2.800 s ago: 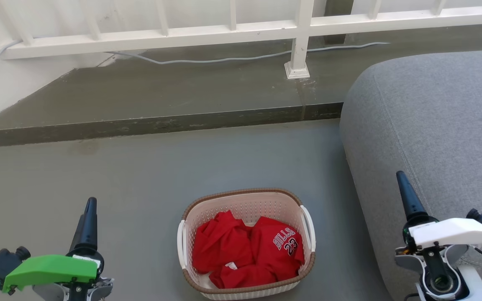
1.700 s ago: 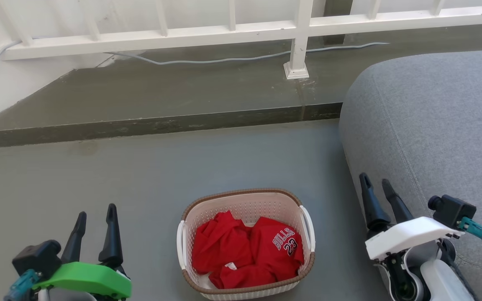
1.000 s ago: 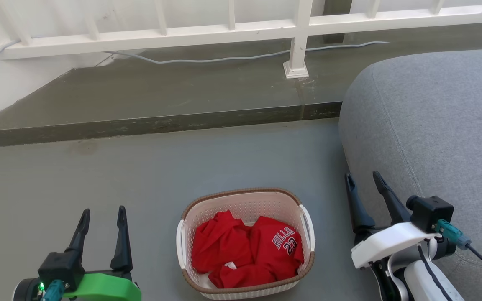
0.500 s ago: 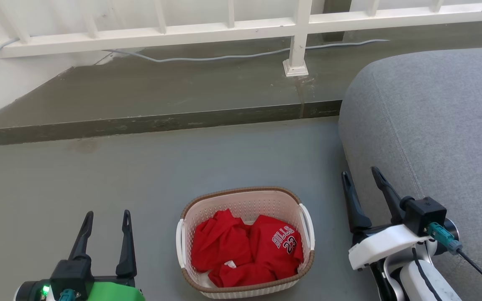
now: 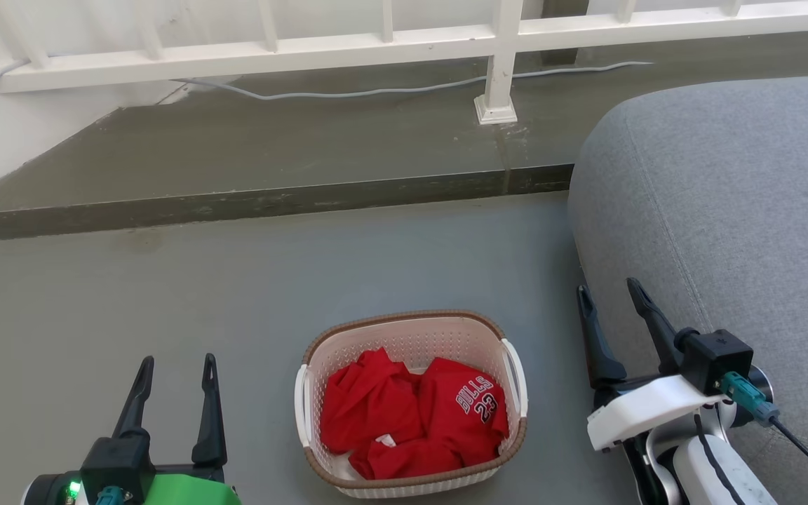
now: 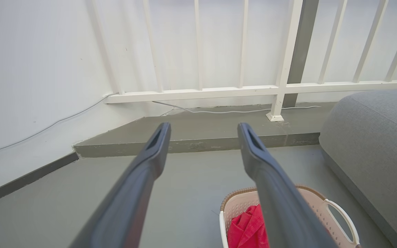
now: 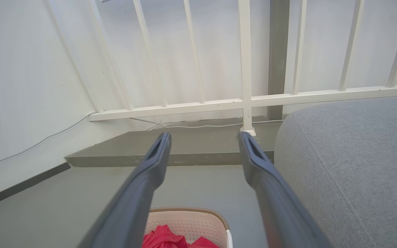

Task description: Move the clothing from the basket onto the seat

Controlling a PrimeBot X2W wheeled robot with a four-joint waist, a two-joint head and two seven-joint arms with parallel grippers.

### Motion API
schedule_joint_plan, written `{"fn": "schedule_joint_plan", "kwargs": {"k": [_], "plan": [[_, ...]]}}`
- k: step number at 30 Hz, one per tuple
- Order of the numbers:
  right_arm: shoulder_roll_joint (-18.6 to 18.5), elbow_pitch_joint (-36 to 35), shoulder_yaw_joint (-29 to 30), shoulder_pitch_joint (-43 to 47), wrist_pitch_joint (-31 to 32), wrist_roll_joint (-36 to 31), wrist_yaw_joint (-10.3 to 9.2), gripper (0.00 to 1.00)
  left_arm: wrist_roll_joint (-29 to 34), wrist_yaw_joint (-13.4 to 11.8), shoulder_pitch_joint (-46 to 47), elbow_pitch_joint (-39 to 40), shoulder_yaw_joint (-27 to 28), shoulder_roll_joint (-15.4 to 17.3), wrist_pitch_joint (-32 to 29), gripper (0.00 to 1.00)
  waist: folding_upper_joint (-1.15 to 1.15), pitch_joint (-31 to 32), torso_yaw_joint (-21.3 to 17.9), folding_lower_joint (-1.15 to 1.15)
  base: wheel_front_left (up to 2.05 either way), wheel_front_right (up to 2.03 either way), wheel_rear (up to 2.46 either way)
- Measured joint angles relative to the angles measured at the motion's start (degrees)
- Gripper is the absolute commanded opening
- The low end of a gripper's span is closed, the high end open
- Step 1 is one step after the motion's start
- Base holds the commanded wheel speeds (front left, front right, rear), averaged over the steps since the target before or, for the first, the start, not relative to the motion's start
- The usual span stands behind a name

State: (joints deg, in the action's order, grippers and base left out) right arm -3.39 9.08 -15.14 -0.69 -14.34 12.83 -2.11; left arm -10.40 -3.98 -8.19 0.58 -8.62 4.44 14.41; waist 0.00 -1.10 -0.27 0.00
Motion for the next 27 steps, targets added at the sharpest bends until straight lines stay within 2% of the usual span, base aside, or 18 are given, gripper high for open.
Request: {"fn": "schedule_joint_plan", "kwargs": {"k": [14, 27], "plan": [[0.1, -1.0, 0.5, 0.0, 0.0, -0.3, 0.09, 1.0, 0.2, 0.3, 0.0, 0.7, 0.4, -0.1, 0.0, 1.0, 0.0, -1.9, -0.1, 0.0, 0.0, 0.0, 0.0], [0.1, -4.0, 3.4, -5.4, 0.0, -0.8, 0.09, 1.0, 1.2, 1.5, 4.0, 1.0, -0.1, 0.2, 0.0, 1.0, 0.0, -8.6, -0.3, 0.0, 0.0, 0.0, 0.0]]}}
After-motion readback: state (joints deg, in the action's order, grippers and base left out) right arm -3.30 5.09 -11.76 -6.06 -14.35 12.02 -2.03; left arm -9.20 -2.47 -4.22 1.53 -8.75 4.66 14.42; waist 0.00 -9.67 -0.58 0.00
